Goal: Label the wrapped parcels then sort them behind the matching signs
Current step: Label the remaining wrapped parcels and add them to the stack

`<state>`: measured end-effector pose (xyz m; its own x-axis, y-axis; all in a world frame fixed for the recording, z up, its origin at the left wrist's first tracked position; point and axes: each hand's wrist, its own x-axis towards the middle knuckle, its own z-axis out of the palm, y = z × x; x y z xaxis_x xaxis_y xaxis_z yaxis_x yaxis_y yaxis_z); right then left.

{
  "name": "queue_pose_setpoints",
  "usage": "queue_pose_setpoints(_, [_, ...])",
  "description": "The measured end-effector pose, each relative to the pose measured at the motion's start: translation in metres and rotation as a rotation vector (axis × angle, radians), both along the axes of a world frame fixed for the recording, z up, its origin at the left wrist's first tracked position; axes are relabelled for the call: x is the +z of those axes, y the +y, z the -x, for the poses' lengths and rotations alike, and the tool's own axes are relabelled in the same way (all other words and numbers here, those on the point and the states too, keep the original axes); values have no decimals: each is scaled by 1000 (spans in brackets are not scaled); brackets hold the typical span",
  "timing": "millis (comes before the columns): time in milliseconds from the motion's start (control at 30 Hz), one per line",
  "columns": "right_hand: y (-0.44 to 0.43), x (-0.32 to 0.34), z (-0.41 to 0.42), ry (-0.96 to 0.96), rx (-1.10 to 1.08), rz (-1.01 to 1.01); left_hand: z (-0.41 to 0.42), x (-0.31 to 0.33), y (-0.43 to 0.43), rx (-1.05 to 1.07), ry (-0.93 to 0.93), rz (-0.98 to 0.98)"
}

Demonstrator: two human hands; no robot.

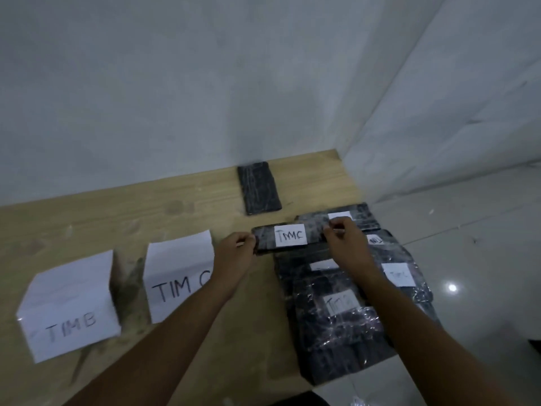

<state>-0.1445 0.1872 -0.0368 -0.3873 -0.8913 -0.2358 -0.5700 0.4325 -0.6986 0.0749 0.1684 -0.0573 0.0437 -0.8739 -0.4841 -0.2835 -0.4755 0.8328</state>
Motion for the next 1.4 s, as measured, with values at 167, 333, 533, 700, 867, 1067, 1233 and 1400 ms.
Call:
queue_pose_setpoints(167, [-46,-8,65,95,58,-78,53,-10,-27,-81,42,-63])
queue_pose_setpoints(333, [-77,-23,113,143,140,-190,95,-26,-53,-144,19,-133])
queue_pose_setpoints(533, [-88,-45,157,205,189,-296,135,-42,-62,-245,-1,-219])
queue_pose_setpoints(700, [-83,-58,175,207,200,-358,147,-51,-59,-292,-32,-204])
queue_pose_setpoints(867, [-79,-61,179,173,175,-328,147,-55,-60,-348,-113,-142])
queue_pose_setpoints(1067, [-85,-63,175,201,154,-243,138,-58,-65,-344,-140,-161])
queue_pose_setpoints(1233, [-109,-63,143,236,171,-75,114,-57,-83,-245,-64,-252])
queue_pose_setpoints(1400, [-139,-70,88,63,310,-52,78,-53,-106,-56,-84,-214])
